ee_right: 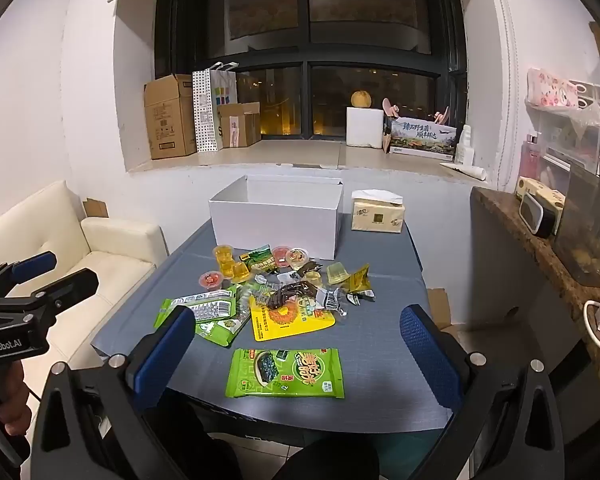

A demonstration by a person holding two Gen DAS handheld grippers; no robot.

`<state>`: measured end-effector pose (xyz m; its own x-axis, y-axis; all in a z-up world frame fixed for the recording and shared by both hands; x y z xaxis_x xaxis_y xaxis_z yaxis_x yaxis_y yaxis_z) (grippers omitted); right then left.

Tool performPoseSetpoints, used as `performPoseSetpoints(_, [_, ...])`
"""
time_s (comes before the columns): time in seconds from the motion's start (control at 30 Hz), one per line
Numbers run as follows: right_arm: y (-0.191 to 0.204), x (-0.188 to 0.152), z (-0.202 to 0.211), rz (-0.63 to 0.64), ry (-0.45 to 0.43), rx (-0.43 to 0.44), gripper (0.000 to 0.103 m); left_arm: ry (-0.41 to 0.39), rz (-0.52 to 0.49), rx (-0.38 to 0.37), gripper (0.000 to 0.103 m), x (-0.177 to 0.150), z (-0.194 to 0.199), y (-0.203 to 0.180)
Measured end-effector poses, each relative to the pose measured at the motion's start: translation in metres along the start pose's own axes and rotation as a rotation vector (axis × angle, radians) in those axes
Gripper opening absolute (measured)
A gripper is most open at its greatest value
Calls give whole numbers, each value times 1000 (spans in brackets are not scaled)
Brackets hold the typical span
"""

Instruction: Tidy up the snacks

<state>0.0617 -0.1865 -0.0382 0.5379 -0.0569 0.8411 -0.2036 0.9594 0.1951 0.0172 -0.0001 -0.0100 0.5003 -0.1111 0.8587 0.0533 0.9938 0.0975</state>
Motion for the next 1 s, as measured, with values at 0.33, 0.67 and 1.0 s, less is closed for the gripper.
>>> performPoseSetpoints(0.33, [-1,-1,4,-2,-11,4,103,2,-8,-2,103,0,0,0])
performPoseSetpoints(0.67, [1,0,1,-2,-5,5,103,0,-11,-9,103,3,3,-1])
performPoseSetpoints(1.0, [1,-2,-1,4,-5,0,103,0,-14,-7,103,1,3,-2])
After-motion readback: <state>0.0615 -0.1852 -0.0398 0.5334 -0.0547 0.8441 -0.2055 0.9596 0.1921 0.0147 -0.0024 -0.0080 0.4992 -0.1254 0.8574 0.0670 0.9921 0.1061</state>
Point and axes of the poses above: each gripper's, at about its wrist camera, not at the fingertips, and z roughly against the way its jaws point, y to its left, x to its top, the point moved 2 cm from there along -z, roughly the way its jaws point, and after that the axes turned 12 degrees about -z, right-handed, at the moved point
